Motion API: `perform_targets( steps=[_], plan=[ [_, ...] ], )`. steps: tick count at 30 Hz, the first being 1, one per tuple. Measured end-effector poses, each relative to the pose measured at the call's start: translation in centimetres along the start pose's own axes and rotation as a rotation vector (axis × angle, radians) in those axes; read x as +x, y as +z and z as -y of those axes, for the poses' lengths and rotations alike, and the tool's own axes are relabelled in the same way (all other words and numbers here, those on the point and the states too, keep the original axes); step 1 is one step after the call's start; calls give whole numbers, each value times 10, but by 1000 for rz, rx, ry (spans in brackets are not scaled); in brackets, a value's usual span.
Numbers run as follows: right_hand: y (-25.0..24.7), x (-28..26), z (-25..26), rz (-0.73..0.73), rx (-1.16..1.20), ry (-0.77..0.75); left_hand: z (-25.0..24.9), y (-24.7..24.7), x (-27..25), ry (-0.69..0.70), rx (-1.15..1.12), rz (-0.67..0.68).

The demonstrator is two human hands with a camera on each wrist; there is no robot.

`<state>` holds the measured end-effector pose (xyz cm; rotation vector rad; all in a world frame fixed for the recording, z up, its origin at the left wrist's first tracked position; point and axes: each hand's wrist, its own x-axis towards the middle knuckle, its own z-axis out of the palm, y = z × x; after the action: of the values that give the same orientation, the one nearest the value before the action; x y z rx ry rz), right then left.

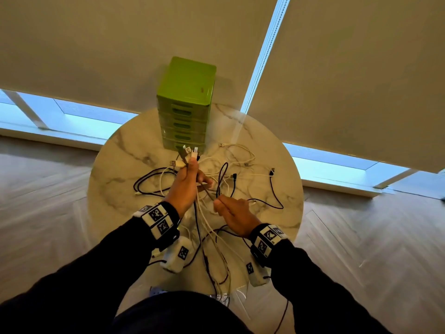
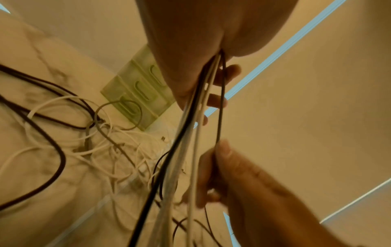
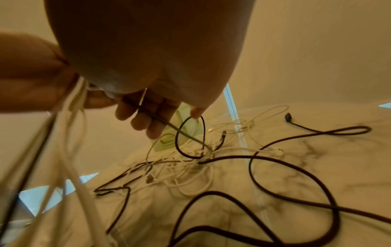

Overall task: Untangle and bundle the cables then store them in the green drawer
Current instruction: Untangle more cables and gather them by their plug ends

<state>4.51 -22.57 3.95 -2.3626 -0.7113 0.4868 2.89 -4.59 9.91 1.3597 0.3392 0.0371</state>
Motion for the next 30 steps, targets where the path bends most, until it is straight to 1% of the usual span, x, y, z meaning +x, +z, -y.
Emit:
perform_targets(
  steps=[2,4,7,10,12,13,14,16,17,18,20,23,25,27,28,30],
  plan=[
    [4,7,-13,46,-8,5,-15,-3,1,46,-111,23],
    [5,14,-24,125,-9,44,-31,-9,4,81,-189,33],
    [0,22,-37,201,-86,144,-58,-28,13,162,-195,5],
    [-12,35,-44,172,-219,228,-74,-46,19,230,-150,15],
    [-24,55,-38,112,-276,289,-70,-52,21,211,-41,-9],
    [-32,66,-32,45,-284,289,-65,-52,22,186,36,-27],
    [-39,76,-24,-51,-259,260,-57,-52,22,156,115,-48],
    [-52,89,3,-235,-72,139,-41,-49,23,89,225,-102],
    [-57,90,19,-287,37,73,-34,-45,24,55,240,-133],
    [-59,89,37,-301,93,1,-30,-41,25,22,232,-164],
    [-57,84,63,-271,93,-129,-22,-34,30,-54,213,-191],
    [-40,82,75,-192,11,-236,-19,-27,38,-117,115,-138],
    [-30,78,71,-138,-20,-241,-22,-22,42,-127,-47,-127],
    [-26,72,68,-89,46,-215,-29,-17,42,-114,-194,-139],
    [-24,68,65,-66,94,-198,-32,-14,42,-91,-233,-144],
    [-21,62,55,-12,207,-154,-38,-14,43,-30,-233,-162]
  ],
)
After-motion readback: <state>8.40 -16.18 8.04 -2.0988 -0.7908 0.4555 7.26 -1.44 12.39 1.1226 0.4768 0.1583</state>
